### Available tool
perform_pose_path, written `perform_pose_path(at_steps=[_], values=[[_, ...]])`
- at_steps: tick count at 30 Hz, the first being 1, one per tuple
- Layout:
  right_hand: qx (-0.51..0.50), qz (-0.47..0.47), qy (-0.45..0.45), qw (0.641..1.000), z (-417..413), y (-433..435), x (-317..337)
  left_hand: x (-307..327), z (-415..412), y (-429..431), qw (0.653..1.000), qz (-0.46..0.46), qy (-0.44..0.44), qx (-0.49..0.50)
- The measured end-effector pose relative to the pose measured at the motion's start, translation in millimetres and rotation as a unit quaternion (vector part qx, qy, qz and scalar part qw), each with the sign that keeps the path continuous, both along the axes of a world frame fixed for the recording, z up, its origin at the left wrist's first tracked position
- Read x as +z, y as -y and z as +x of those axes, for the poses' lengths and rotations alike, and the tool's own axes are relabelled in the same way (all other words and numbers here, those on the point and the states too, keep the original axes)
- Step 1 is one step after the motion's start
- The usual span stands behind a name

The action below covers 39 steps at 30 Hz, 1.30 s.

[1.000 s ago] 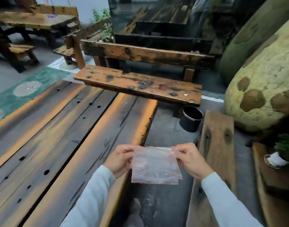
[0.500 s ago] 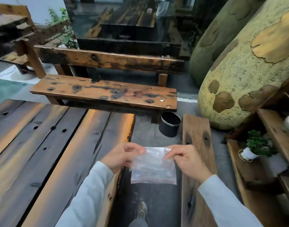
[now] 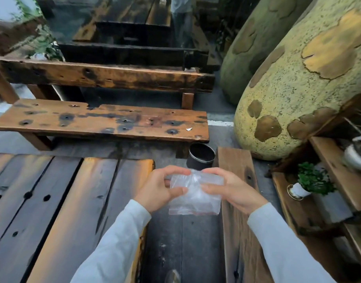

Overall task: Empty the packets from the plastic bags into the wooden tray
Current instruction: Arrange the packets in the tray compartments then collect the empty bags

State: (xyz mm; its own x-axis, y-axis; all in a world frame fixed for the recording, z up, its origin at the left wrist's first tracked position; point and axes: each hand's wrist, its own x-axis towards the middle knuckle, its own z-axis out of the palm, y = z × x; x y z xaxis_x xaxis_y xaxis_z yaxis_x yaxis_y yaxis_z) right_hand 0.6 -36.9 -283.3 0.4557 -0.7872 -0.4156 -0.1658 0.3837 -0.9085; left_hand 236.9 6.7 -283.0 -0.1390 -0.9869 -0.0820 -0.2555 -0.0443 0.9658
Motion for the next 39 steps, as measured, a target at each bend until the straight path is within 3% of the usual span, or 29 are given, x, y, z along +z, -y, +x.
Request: perform_pose_path(at_steps=[10,14,19,24,28,32,39], values=[[-0.079,-0.064,-0.024,0.995,-18,73,-15,-23,-17,82,0.993,0.042,-0.106,-0.011],[-0.083,-0.067,-0.014,0.994,-25,113,-15,-30,-32,120,0.994,0.060,-0.086,-0.035],[-0.099,-0.050,0.022,0.994,-38,171,-27,-40,-46,180,0.995,0.078,-0.057,0.007],[0.006,-0.078,0.010,0.997,-66,223,-30,-45,-62,236,0.995,0.093,-0.030,0.000],[0.035,-0.027,-0.013,0.999,-77,261,-36,-53,-71,272,0.995,0.103,-0.012,-0.006],[-0.014,0.009,-0.003,1.000,-76,294,-58,-63,-69,310,0.993,0.118,-0.003,-0.026],[-0.034,0.036,-0.003,0.999,-71,366,-88,-88,-49,391,0.982,0.165,-0.074,-0.055]])
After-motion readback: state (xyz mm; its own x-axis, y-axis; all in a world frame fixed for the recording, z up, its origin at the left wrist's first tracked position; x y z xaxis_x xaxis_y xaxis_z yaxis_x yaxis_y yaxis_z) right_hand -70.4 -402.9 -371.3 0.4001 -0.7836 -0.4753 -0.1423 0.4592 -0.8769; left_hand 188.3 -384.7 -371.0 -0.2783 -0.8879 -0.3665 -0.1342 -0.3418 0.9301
